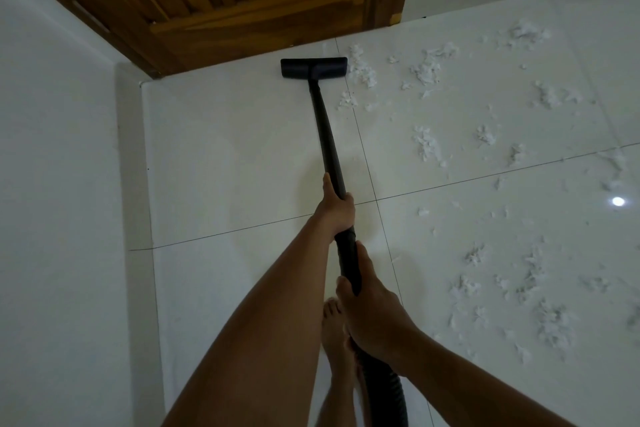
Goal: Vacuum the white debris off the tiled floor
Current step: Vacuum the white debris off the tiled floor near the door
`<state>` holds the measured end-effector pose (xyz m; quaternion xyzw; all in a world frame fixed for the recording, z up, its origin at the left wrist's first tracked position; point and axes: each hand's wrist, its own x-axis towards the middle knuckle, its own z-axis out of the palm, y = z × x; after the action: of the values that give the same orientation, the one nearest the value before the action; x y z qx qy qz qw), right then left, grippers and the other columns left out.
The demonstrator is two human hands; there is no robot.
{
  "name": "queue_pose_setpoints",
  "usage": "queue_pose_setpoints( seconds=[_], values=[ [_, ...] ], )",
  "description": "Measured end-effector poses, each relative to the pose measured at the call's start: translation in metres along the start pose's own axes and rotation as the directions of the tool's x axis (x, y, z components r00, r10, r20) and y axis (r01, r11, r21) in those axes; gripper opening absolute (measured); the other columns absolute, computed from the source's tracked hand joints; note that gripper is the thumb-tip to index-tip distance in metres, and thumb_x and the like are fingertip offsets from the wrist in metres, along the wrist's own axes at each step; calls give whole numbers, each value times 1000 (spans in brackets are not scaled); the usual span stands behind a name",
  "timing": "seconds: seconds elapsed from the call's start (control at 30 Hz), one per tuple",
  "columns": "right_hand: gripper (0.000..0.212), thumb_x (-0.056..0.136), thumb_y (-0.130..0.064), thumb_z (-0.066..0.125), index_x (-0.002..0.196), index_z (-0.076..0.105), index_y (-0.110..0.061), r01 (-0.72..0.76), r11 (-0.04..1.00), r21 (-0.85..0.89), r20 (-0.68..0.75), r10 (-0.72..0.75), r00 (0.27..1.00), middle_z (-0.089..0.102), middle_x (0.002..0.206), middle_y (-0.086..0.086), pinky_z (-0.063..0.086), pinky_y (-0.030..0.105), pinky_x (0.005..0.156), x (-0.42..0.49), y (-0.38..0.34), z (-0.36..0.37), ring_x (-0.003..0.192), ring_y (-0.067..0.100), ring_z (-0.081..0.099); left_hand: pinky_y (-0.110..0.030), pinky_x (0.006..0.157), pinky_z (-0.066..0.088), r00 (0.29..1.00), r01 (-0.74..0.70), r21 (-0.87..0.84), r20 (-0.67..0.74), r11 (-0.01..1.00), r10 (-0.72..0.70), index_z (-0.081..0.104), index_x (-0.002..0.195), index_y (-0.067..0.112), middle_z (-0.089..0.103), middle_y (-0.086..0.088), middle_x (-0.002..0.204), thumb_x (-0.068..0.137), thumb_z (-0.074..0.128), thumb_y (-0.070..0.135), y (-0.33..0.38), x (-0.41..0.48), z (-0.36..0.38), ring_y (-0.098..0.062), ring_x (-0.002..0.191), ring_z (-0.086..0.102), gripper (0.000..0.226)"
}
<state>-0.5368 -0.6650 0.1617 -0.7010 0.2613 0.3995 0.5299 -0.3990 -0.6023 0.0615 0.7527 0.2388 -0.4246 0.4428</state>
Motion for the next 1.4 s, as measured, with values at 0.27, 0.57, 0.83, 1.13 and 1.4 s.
queue_pose_setpoints(
  seconds=[0.27,0.57,0.83,1.13,1.4],
  values=[
    [67,108,-37,38,153,-7,-57,6,1000,-15,-7,-7,1000,65,88,13,53,25,47,14,-5,1,53,15,60,-50,93,56,1000,3,21,-4,1000,-3,-16,155,45,56,-13,131,106,36,35,5,11,-7,-32,102,66,73],
    [66,108,-33,37,154,-5,-56,31,999,-30,-3,-31,1000,61,84,12,48,22,42,23,-15,-1,50,14,57,-45,90,57,999,-29,14,-16,999,29,-16,156,42,57,-13,126,106,36,34,9,23,-16,-20,83,61,72],
    [65,107,-33,38,152,-1,-58,-8,1000,7,31,8,999,60,83,13,53,28,48,-8,-26,6,49,16,59,-47,92,57,1000,12,29,-6,1000,-12,-16,155,42,59,-16,127,106,36,33,8,-8,-23,-23,85,62,73],
    [60,106,-27,38,154,10,-50,-1,1000,-16,19,1,1000,60,80,11,48,22,43,-58,-62,0,42,10,55,-43,88,58,994,92,40,48,995,-94,-17,156,39,57,-15,125,106,35,30,31,-59,-40,-23,88,61,73],
    [58,105,-25,41,153,17,-47,-33,999,22,34,32,999,58,74,10,48,22,42,-58,-90,-5,41,9,54,-44,89,58,988,130,32,75,991,-132,-17,156,40,57,-18,129,105,37,27,52,-62,-56,-23,87,60,75]
  ],
)
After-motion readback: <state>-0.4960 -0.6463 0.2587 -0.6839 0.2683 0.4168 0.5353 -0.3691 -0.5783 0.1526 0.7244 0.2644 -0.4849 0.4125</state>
